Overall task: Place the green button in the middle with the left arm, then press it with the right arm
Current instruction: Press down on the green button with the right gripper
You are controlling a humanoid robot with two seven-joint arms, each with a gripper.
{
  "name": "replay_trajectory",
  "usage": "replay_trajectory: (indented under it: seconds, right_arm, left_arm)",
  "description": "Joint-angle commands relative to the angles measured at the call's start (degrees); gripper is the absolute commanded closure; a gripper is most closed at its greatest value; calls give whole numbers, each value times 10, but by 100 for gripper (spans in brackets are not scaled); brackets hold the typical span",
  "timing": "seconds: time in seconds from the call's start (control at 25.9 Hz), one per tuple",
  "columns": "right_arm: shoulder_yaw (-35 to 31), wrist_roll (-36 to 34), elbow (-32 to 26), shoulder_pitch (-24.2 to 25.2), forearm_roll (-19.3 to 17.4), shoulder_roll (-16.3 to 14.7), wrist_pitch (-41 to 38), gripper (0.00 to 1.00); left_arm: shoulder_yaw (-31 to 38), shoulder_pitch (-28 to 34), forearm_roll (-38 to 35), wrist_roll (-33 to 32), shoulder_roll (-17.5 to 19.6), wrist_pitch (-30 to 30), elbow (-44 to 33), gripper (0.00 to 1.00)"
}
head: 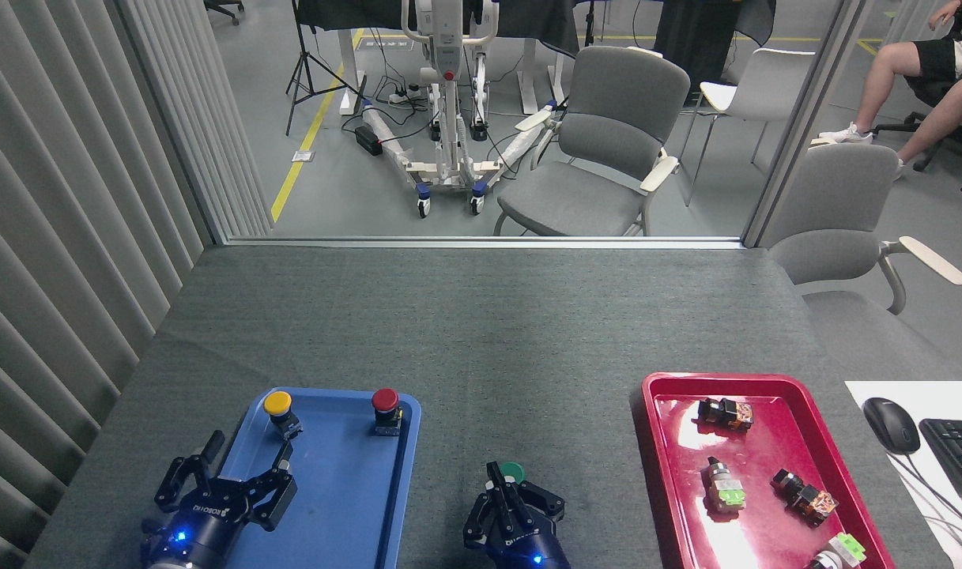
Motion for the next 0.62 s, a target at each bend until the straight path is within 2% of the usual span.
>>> replay_trajectory:
  seconds: [0.0,0.23,0.39,0.58]
  right_arm:
    - [1,3,18,1,-1,0,4,100]
    - [1,-5,13,1,1,7,5,100]
    - [0,-38,4,-6,1,9,12,100]
    - [-2,-56,-16,-9,1,18,18,96]
  left_arm:
    - [3,-1,3,0,0,-1,5,1]
    - [3,1,3,0,-1,1,6,1]
    - [3,2,3,0,-2,1,6,1]
    - [5,2,3,-1,-2,1,5,1]
